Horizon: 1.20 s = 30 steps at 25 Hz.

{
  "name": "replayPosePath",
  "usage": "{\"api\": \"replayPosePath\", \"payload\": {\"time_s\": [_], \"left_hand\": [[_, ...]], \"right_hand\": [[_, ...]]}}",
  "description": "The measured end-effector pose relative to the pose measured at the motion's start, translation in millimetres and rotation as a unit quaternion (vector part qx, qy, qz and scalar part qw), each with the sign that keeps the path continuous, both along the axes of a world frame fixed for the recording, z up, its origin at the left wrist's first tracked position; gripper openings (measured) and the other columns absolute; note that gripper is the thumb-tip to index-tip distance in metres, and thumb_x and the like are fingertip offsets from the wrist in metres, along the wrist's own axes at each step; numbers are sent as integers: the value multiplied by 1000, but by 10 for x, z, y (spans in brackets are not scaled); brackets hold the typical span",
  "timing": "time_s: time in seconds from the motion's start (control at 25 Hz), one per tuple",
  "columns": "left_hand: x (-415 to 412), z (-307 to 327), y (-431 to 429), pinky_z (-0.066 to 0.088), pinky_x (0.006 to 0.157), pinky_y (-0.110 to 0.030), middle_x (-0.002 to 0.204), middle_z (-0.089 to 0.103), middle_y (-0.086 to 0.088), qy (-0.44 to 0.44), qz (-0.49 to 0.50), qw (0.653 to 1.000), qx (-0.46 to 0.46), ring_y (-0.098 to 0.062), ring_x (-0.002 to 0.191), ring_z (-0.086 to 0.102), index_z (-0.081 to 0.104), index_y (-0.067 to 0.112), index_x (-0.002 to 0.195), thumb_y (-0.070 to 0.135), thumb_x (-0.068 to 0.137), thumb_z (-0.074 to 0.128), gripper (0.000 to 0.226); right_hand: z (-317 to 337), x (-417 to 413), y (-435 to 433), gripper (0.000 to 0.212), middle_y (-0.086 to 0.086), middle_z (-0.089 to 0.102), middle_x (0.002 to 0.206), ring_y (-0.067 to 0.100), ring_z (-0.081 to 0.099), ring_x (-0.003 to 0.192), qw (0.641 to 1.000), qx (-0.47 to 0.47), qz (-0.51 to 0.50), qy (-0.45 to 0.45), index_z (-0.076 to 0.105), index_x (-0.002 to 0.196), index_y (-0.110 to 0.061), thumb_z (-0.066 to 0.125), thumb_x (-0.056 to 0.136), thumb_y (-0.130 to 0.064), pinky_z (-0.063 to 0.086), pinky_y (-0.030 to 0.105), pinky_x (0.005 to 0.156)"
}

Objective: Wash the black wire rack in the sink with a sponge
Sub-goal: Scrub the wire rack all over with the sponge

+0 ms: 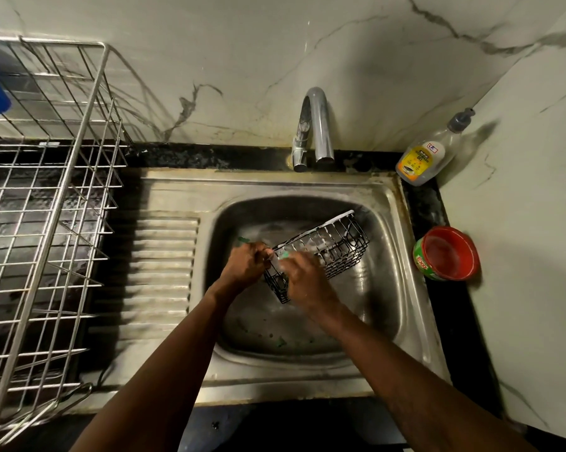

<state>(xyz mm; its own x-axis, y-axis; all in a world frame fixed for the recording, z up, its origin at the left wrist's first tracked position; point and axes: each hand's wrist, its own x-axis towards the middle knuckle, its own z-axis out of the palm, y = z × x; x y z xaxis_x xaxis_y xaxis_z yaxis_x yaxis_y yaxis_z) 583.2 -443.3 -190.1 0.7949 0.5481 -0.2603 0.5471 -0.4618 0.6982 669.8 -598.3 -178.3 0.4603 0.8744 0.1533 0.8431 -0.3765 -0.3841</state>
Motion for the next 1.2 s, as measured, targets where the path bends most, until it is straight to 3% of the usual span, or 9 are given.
{"api": "replayPosePath", "payload": {"time_s": [0.08,0.24,0.4,0.48,0.68,0.84,1.0,1.08,1.2], "left_hand": [[-11,2,10,46,72,-32,82,72,-6,-4,-2,1000,4,-22,77,64,71,12,82,33,89,54,27],[-28,-1,15,47,71,-30,80,72,-2,6,-5,1000,2,-19,75,65,71,16,82,19,94,60,17],[-9,23,17,50,74,-32,80,73,0,18,0,1000,-15,-18,77,67,71,16,86,30,93,55,24],[-7,32,27,51,74,-33,79,73,-1,23,3,1000,-12,-20,77,67,70,14,85,38,88,49,32],[-22,29,39,42,70,-30,80,72,-6,19,-1,1000,2,-23,77,65,70,12,84,28,94,59,23],[-44,71,47,51,73,-33,80,73,-2,22,10,1000,-11,-21,78,68,71,13,85,42,83,46,39],[-41,95,21,53,78,-34,81,73,0,21,17,999,-24,-21,81,69,72,15,86,42,81,44,39],[-45,93,28,54,80,-36,82,74,-1,23,20,999,-20,-23,84,70,73,15,88,43,81,43,41],[-62,95,58,54,79,-36,85,76,-3,25,25,999,-14,-25,87,70,74,16,89,42,82,46,39]], "right_hand": [[-27,36,6,43,9,65,95,29,61,90,999,0,48,-2,74,104,-8,46,75,7,54,39,80],[-3,666,-171,43,10,65,90,31,61,82,994,-5,-110,13,75,103,-10,64,70,16,55,37,70],[98,986,-243,32,16,66,90,36,63,79,975,21,-221,5,74,102,-4,65,76,13,51,32,69],[23,752,-187,33,15,65,91,33,62,81,980,19,-196,-3,72,104,-3,66,77,13,55,36,68],[-81,-78,-130,43,8,66,100,26,61,94,998,8,48,-32,74,109,-8,46,78,1,51,38,86],[-65,323,-352,34,5,65,96,24,58,90,998,35,-50,-18,75,105,-12,68,77,7,52,38,76],[-55,596,-501,34,6,66,93,27,61,85,990,20,-141,-19,76,101,-11,68,76,10,50,32,72],[-68,468,-430,33,7,67,94,26,60,88,991,39,-126,-19,75,101,-10,69,76,10,53,35,76],[-67,130,-255,39,8,68,98,27,63,92,998,58,-2,-20,74,102,-9,69,70,14,53,40,83]]}}
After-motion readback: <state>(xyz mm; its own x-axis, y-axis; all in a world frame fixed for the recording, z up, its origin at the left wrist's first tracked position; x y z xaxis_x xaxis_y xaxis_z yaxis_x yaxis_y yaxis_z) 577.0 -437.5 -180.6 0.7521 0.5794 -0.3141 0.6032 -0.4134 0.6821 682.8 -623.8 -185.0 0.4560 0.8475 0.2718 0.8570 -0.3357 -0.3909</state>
